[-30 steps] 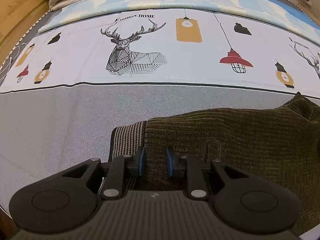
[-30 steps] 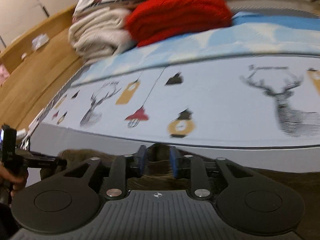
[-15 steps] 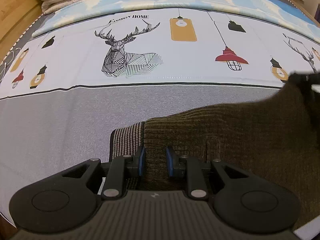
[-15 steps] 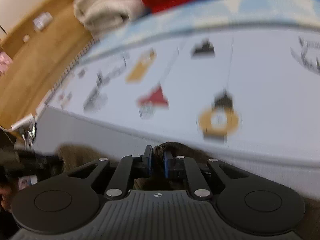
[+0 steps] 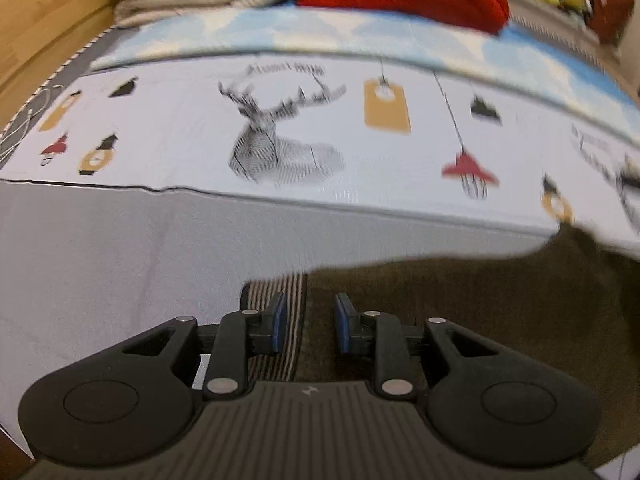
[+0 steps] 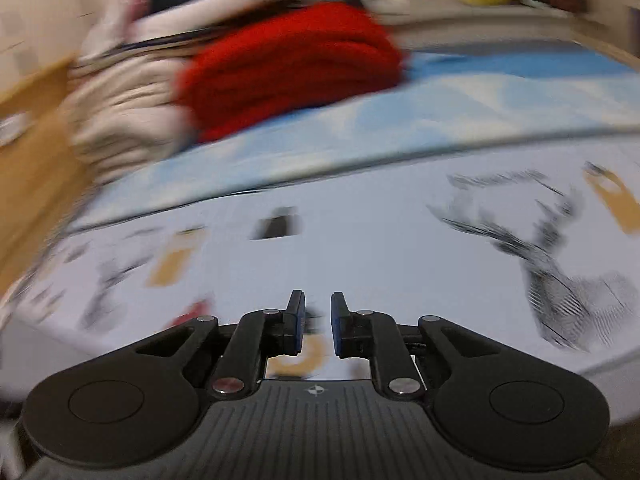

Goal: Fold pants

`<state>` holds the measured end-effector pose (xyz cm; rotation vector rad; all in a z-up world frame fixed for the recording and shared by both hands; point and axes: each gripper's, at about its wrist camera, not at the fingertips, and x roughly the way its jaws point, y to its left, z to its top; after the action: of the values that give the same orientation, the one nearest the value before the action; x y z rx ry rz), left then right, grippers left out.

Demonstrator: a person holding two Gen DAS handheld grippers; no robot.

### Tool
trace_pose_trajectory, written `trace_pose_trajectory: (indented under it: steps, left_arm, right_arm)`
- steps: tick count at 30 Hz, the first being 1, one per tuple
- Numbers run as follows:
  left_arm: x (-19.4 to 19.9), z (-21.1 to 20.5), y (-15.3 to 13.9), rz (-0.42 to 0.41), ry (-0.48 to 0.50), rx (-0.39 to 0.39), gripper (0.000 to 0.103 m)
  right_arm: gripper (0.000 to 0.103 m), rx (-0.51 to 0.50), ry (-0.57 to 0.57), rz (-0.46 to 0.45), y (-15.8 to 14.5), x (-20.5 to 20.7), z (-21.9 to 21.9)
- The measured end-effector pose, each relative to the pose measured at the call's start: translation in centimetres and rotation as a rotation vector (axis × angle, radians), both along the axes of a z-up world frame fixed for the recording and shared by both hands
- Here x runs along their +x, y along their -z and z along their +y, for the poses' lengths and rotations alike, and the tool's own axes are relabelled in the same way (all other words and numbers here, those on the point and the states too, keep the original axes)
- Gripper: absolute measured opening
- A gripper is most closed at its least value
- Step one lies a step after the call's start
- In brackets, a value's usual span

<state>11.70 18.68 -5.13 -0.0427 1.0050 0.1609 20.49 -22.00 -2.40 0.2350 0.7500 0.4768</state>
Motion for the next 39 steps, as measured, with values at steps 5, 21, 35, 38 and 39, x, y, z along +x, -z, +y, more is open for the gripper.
trace_pose_trajectory:
  steps: [5,21,35,38,39]
  left_arm:
    - [0.1,-1.0,-1.1,-0.054,0.013,-0.027,0.028]
    - [2.8,-7.9,-1.1,-0.102,0.148,-0.135,0.028]
    - [8.5,-22.7,5.2,-0.009,0.510,-0.147,0.011]
    - [9.9,-22.3,6.8,-0.001,0.415,-0.149,0.005]
    - [10.0,-22.4,6.7,-0.007,0.396,-0.151,0.005]
  right_arm:
    - [0.024,-0.278,-0.280,-0.018,1.8,-3.8,2.0]
    - [0.002,-0.404,-0.163,-0.047,5.4,-2.4,-0.1]
    - [0.010,-0.224,0.077,-0.048,1.2,-4.7,-9.7]
    - [0.010,-0.213,0.169,-0.035,0.7,-5.9,-13.7]
    - [0.010,-0.214,0.210,-0.029,0.6,-6.4,-15.0]
